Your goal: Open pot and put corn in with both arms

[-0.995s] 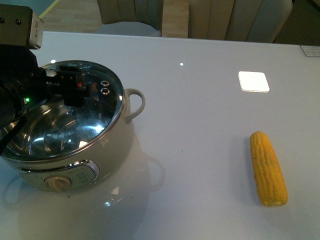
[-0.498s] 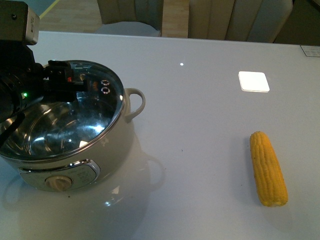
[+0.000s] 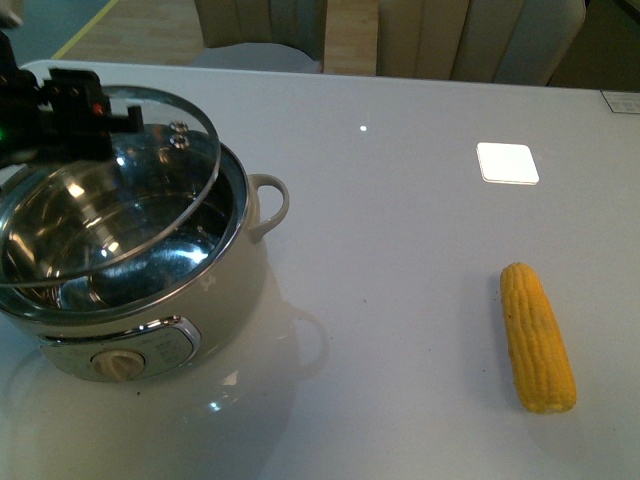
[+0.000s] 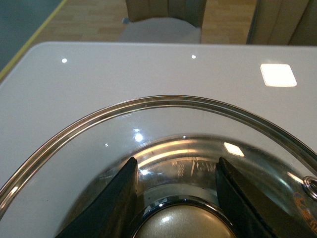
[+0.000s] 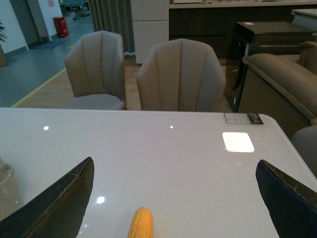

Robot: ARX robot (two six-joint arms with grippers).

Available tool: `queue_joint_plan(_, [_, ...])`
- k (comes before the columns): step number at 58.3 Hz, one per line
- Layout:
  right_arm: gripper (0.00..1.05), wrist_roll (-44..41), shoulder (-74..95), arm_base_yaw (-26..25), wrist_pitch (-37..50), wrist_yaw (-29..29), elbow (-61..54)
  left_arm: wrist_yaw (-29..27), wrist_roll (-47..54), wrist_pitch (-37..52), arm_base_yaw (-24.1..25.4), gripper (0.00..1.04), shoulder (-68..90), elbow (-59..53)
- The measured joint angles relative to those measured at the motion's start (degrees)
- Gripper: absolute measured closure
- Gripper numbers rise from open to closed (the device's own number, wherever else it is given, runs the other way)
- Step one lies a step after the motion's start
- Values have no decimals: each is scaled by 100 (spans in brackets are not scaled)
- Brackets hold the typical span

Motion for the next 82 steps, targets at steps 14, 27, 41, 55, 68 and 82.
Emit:
queue_joint_plan(14, [9, 0, 0, 0, 0, 0, 0, 184, 98, -9, 654, 63, -472, 96])
queue_joint_plan(27, [9, 0, 0, 0, 0, 0, 0, 411, 348, 140, 1937, 63, -422, 142])
queue_joint_plan(41, [9, 0, 0, 0, 0, 0, 0, 549, 511, 538, 2986, 64, 111, 352])
queue_joint_plan(55, [9, 0, 0, 0, 0, 2, 0, 577, 527, 1294, 3571, 64, 1421, 511])
queue_joint_plan(68, [9, 0, 0, 0, 0, 0, 0, 590, 498, 1569, 3687, 64, 2310, 798])
queue_joint_plan(82, [9, 0, 0, 0, 0, 0, 0, 739, 485, 1781, 3668, 64, 2970, 1182])
